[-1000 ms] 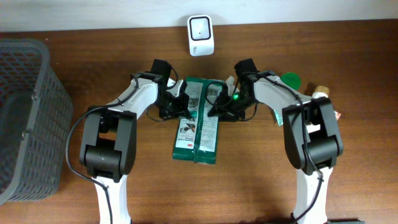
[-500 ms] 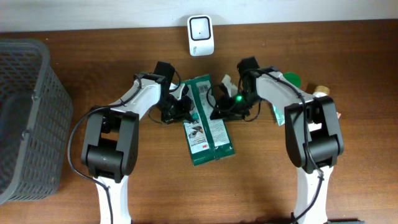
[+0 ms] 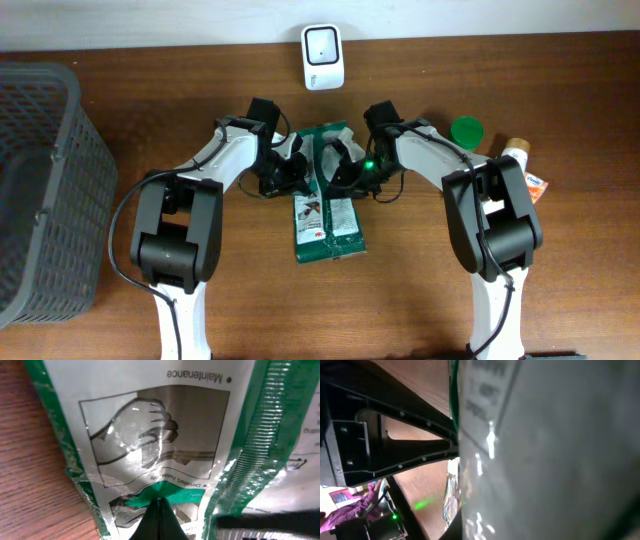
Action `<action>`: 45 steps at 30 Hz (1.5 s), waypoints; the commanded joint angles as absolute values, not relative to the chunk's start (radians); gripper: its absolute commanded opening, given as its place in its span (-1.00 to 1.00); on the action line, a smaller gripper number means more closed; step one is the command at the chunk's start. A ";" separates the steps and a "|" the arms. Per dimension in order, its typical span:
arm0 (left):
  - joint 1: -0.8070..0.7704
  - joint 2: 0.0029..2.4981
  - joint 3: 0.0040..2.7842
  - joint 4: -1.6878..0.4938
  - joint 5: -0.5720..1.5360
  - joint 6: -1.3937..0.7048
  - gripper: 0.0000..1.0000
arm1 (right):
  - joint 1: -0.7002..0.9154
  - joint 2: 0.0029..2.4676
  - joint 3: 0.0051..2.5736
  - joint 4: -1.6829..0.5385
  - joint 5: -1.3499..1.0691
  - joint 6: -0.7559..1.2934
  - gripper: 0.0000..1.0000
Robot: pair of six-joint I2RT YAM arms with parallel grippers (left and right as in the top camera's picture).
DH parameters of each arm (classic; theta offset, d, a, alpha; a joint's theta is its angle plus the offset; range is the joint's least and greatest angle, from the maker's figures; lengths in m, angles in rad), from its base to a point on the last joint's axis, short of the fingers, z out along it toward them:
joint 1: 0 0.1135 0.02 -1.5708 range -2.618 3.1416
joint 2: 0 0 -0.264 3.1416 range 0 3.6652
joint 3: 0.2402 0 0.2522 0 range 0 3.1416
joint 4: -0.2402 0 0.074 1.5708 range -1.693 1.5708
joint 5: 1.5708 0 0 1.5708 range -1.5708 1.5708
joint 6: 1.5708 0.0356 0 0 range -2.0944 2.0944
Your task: Scan the item barcode
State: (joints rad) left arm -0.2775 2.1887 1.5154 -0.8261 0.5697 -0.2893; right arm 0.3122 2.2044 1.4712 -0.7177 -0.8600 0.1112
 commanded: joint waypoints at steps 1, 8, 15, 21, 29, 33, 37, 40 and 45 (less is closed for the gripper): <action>-0.266 2.208 1.509 -0.843 0.592 -0.298 -1.00 | 0.276 2.203 1.472 -0.663 -0.878 0.140 -0.91; -0.093 2.012 1.514 -0.846 0.507 -0.230 -1.00 | 0.241 1.964 1.522 -0.847 -0.868 -0.277 -0.92; 0.009 1.900 1.549 -0.854 0.242 -0.230 -1.00 | 0.256 1.657 1.618 -1.091 -0.991 -0.471 -0.92; 0.040 1.811 1.550 -0.834 0.043 -0.230 0.47 | 0.313 1.652 1.618 -0.838 -0.006 -0.096 -0.92; 0.040 1.811 1.550 -0.831 0.044 -0.230 0.98 | 0.465 2.062 1.618 0.133 0.873 -0.747 -0.92; 0.040 1.811 1.550 -0.831 0.044 -0.231 0.98 | 0.464 2.267 1.618 0.481 0.891 -1.119 -0.92; 0.040 1.811 1.550 -0.831 0.044 -0.230 0.98 | 0.444 2.398 1.618 0.648 0.864 -1.152 -0.92; 0.040 1.811 1.550 -0.831 0.044 -0.230 0.98 | 0.411 2.432 1.625 0.725 0.785 -1.152 -0.91; 0.040 1.811 1.550 -0.831 0.044 -0.230 0.98 | 0.401 2.489 1.688 0.776 0.807 -1.316 -0.92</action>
State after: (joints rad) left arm 0.0406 1.8248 1.5379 -0.8299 0.0475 -0.2321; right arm 0.3977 2.4729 1.6581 0.7643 0.7986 -1.1877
